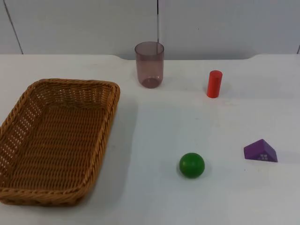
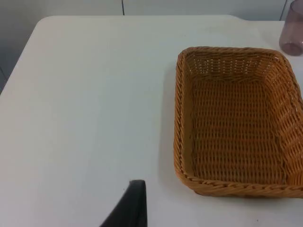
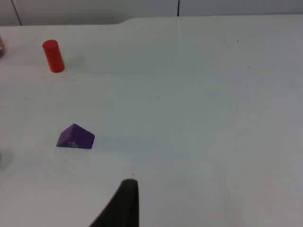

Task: Pick up the basket with the left hand and place the triangular block into the basket with the right hand.

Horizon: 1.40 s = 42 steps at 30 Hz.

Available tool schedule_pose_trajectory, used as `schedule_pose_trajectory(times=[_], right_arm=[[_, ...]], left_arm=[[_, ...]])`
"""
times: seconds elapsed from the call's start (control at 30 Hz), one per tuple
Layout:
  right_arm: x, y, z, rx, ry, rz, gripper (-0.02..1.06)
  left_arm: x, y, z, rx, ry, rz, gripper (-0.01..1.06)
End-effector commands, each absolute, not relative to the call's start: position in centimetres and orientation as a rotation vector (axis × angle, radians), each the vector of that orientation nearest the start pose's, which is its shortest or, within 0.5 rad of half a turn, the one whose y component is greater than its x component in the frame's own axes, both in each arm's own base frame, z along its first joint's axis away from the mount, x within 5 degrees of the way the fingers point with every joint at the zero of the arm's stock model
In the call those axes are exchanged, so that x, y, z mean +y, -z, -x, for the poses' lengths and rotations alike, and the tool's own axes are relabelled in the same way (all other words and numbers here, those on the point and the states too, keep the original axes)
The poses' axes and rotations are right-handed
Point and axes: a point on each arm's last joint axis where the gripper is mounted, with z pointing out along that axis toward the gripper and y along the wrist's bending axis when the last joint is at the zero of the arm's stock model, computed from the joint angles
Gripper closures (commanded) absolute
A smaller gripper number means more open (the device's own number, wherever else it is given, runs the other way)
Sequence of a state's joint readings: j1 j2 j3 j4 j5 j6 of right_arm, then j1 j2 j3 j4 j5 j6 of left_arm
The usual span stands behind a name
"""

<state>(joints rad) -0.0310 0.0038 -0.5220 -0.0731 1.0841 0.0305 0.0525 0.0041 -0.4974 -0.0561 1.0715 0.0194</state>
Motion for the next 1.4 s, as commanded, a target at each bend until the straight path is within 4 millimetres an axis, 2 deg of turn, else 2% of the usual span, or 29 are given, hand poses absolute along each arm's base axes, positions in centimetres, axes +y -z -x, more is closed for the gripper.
schedule_pose_trajectory(times=[0.0,0.03,0.13,0.2,0.23,0.37,0.43,0.5,0.53,0.57,0.7,0.73,0.9,0.93,1.07,1.13,1.37], right_arm=[[-0.5,-28.8,1.0,2.005,0.089,-0.071,-0.01],[-0.5,-28.8,1.0,2.005,0.089,-0.071,-0.01],[-0.5,-30.9,1.3,1.965,0.082,-0.07,-0.01],[-0.5,-32.5,0.4,1.986,0.085,-0.07,-0.01],[-0.5,-32.5,0.4,1.986,0.085,-0.07,-0.01],[-0.6,-34.9,-2.4,2.052,0.085,-0.068,-0.01],[-0.6,-35.2,-3.1,2.07,0.083,-0.067,-0.01],[-0.6,-35.5,-4.9,2.105,0.075,-0.065,-0.01],[-0.7,-35.6,-6.2,2.124,0.075,-0.063,-0.01],[-0.7,-35.6,-6.2,2.124,0.075,-0.063,-0.01],[-0.8,-35.2,-9.7,2.168,0.074,-0.057,-0.01],[-0.8,-35.2,-9.7,2.168,0.074,-0.057,-0.01],[-0.9,-34.2,-13.1,2.232,0.073,-0.052,-0.01],[-0.9,-34.2,-13.1,2.232,0.073,-0.052,-0.01],[-0.9,-32.9,-15.1,2.314,0.073,-0.051,-0.01],[-1.0,-32.7,-15.4,2.328,0.073,-0.05,-0.01],[-1.0,-32.1,-16.3,2.368,0.067,-0.052,-0.01]], left_arm=[[-0.6,-27.5,0.5,2.057,0.05,0.035,0.0],[-0.6,-27.5,0.5,2.057,0.05,0.035,0.0],[-0.7,-28.1,0.2,2.061,0.062,0.035,0.0],[-0.7,-28.7,-0.6,2.084,0.071,0.038,0.0],[-0.7,-28.7,-0.6,2.084,0.071,0.038,0.0],[-0.5,-30.0,-3.0,2.124,0.075,0.048,0.0],[-0.5,-30.4,-3.7,2.139,0.077,0.049,0.0],[-0.4,-31.2,-5.2,2.165,0.079,0.052,0.0],[-0.4,-31.7,-6.3,2.182,0.082,0.056,0.0],[-0.4,-31.7,-6.3,2.182,0.082,0.056,0.0],[-0.4,-32.5,-9.3,2.261,0.107,0.067,0.0],[-0.4,-32.5,-9.3,2.261,0.107,0.067,0.0],[-0.2,-31.9,-12.5,2.32,0.109,0.078,0.0],[-0.2,-31.9,-12.5,2.32,0.109,0.078,0.0],[-0.1,-30.9,-14.3,2.382,0.11,0.087,0.0],[-0.1,-30.8,-14.5,2.392,0.109,0.083,0.0],[-0.1,-28.4,-17.8,2.503,0.114,0.014,0.0]])
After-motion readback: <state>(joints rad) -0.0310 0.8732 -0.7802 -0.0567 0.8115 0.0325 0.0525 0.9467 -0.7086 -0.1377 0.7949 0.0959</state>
